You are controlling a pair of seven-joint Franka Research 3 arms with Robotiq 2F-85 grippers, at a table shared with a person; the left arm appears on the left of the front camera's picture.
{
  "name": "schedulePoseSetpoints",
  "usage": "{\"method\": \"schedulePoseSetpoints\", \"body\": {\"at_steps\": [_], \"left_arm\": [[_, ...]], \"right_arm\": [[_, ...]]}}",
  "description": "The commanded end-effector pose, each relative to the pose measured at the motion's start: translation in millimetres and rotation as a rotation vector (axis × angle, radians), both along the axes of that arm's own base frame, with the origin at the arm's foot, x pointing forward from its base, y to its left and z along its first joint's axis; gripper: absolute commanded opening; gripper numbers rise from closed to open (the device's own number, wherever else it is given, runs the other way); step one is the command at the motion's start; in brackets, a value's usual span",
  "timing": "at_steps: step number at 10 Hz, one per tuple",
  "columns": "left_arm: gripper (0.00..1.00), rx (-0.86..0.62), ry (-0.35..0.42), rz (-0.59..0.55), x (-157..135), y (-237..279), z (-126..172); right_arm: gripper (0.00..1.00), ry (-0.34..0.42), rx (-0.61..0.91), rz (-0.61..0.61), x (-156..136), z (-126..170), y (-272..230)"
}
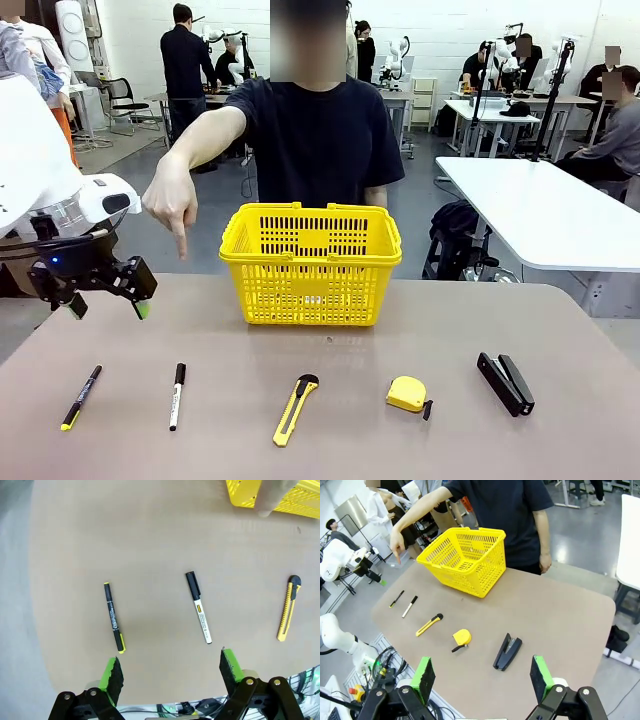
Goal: Place the items the person wants into the basket.
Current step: Pick up the item the person points to and place it in the Market Basket.
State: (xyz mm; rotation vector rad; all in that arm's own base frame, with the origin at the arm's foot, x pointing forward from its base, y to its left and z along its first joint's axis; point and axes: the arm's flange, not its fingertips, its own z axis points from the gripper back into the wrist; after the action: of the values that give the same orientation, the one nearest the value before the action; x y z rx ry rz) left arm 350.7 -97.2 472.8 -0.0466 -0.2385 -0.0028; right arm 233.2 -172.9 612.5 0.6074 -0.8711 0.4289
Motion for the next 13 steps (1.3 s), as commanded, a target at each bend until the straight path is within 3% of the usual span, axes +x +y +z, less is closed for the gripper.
{"method": "schedulePoseSetpoints", "body": {"at_steps": [1, 2, 9, 13], "left_arm": [[1.00, -0.071, -0.009, 0.005, 4, 2, 15], [1.00, 0.000, 0.000, 0.000, 0, 0, 0], [1.00, -0.009, -0.002, 0.003, 2, 2, 3], [1.00, 0.051, 0.077, -0.037, -19, -53, -63]], "right_arm": [[1.00, -0.008, 0.002, 0.014, 0, -2, 0], [1.00, -0.008, 0.002, 0.014, 0, -2, 0], [1.00, -0.008, 0.002, 0.014, 0, -2, 0], [1.00, -0.008, 0.002, 0.014, 0, -2, 0]]}}
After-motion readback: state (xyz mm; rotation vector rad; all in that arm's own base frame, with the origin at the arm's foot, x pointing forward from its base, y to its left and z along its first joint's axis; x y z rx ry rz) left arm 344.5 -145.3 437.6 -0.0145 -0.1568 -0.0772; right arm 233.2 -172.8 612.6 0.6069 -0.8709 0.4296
